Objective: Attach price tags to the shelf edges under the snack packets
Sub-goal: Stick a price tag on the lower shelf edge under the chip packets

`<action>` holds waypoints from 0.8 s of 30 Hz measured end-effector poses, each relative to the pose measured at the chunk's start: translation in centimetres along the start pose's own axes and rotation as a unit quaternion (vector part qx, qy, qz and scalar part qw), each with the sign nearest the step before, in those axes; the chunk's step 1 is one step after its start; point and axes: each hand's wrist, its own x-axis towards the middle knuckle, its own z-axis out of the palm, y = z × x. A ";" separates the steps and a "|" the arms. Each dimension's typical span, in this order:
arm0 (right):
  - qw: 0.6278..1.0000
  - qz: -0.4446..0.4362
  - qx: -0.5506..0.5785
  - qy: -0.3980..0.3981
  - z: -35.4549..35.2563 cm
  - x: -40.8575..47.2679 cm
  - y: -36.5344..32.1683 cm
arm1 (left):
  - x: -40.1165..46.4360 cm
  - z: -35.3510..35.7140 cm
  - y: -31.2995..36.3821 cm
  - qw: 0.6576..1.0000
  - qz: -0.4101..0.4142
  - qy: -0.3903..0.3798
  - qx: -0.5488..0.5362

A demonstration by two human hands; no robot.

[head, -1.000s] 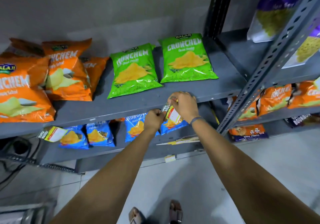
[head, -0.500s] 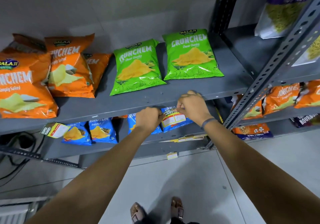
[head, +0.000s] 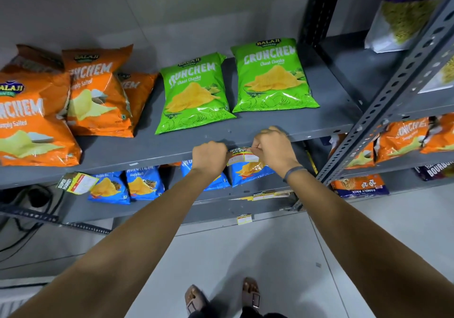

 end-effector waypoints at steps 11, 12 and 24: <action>0.993 0.060 0.092 0.031 0.1 0.4 0.1 | 1.4 -1.4 0.9 0.999 -0.038 0.020 -0.006; 0.993 0.065 0.095 0.033 0.0 0.5 0.0 | 1.6 -1.5 1.1 0.998 -0.053 0.013 -0.004; 0.987 0.087 0.075 0.113 3.2 -1.9 -9.6 | -3.7 0.5 -5.7 0.980 -0.091 0.044 -0.172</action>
